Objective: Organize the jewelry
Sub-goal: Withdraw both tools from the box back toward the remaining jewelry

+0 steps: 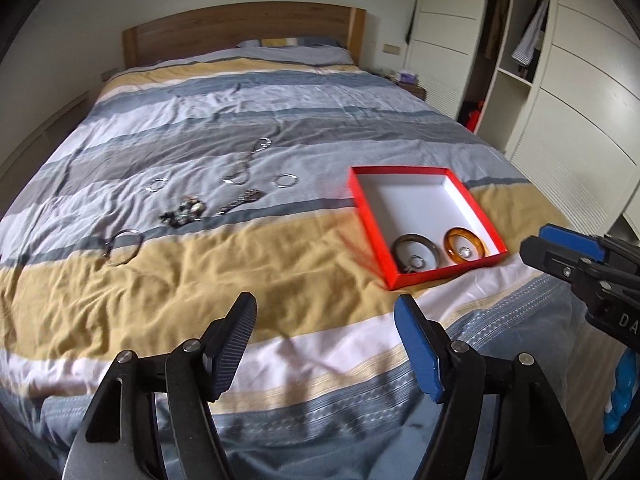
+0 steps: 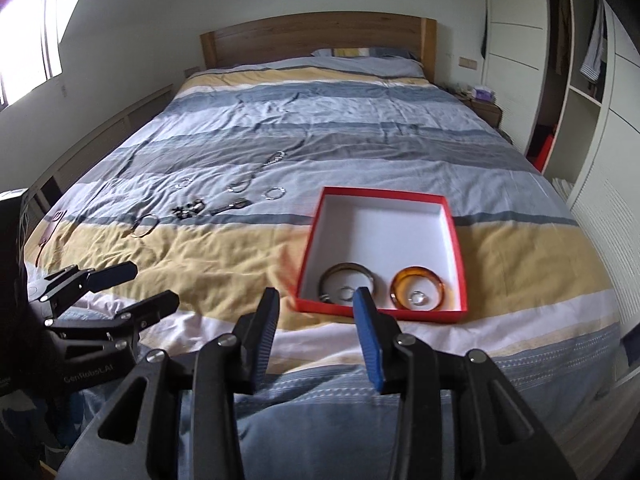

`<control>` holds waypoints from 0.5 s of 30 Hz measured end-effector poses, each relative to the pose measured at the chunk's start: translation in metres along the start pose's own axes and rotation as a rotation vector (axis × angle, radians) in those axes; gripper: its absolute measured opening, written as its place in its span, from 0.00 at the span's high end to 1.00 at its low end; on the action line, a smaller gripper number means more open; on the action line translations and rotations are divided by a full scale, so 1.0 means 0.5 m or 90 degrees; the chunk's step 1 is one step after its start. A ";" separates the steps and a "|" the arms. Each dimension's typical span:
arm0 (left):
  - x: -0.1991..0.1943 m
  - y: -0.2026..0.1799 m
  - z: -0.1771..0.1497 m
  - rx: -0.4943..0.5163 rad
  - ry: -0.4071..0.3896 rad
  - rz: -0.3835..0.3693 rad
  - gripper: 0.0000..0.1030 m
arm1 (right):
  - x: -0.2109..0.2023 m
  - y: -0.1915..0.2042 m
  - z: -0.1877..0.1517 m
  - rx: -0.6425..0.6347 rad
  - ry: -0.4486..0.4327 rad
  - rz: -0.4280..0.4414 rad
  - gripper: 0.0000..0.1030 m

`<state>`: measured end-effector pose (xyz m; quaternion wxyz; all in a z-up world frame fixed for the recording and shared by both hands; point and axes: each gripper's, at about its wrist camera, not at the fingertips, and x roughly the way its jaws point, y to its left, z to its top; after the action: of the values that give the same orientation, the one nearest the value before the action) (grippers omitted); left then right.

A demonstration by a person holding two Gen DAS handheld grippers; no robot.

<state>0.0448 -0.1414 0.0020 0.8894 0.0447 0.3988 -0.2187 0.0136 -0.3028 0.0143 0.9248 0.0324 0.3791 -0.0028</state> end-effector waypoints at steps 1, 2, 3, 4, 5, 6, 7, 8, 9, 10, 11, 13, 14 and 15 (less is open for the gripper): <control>-0.009 0.009 -0.002 -0.007 -0.004 0.005 0.31 | -0.005 0.011 -0.002 -0.006 -0.003 0.003 0.64; -0.020 0.019 -0.005 -0.013 -0.009 0.010 0.31 | -0.011 0.022 -0.003 -0.014 -0.006 0.005 0.64; -0.030 0.029 -0.007 -0.020 -0.015 0.015 0.31 | -0.017 0.031 -0.003 -0.019 -0.010 0.007 0.64; -0.043 0.038 -0.009 -0.026 -0.022 0.021 0.31 | -0.023 0.039 -0.002 -0.024 -0.014 0.009 0.64; -0.052 0.044 -0.010 -0.029 -0.027 0.025 0.31 | -0.030 0.046 -0.001 -0.028 -0.020 0.013 0.64; -0.062 0.050 -0.012 -0.032 -0.032 0.029 0.30 | -0.036 0.051 0.000 -0.030 -0.024 0.015 0.64; -0.072 0.055 -0.014 -0.034 -0.037 0.034 0.30 | -0.042 0.056 0.001 -0.031 -0.029 0.018 0.64; -0.078 0.057 -0.015 -0.036 -0.040 0.037 0.30 | -0.047 0.060 0.001 -0.033 -0.034 0.020 0.64; -0.085 0.060 -0.017 -0.037 -0.043 0.042 0.29 | -0.051 0.063 0.001 -0.034 -0.037 0.022 0.64; -0.092 0.062 -0.019 -0.037 -0.045 0.044 0.29 | -0.054 0.066 0.001 -0.036 -0.039 0.024 0.64; -0.097 0.064 -0.021 -0.036 -0.047 0.047 0.29 | -0.059 0.070 0.000 -0.038 -0.042 0.026 0.64; -0.106 0.065 -0.023 -0.034 -0.050 0.051 0.29 | -0.063 0.074 -0.001 -0.037 -0.046 0.030 0.63; -0.110 0.065 -0.025 -0.034 -0.051 0.053 0.29 | -0.065 0.074 0.000 -0.037 -0.048 0.031 0.63; -0.114 0.065 -0.025 -0.034 -0.053 0.054 0.29 | -0.068 0.075 0.000 -0.037 -0.049 0.032 0.63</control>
<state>0.0167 -0.0887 0.0320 0.9146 0.0289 0.3651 -0.1715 -0.0096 -0.2659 0.0402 0.9391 0.0152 0.3421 0.0301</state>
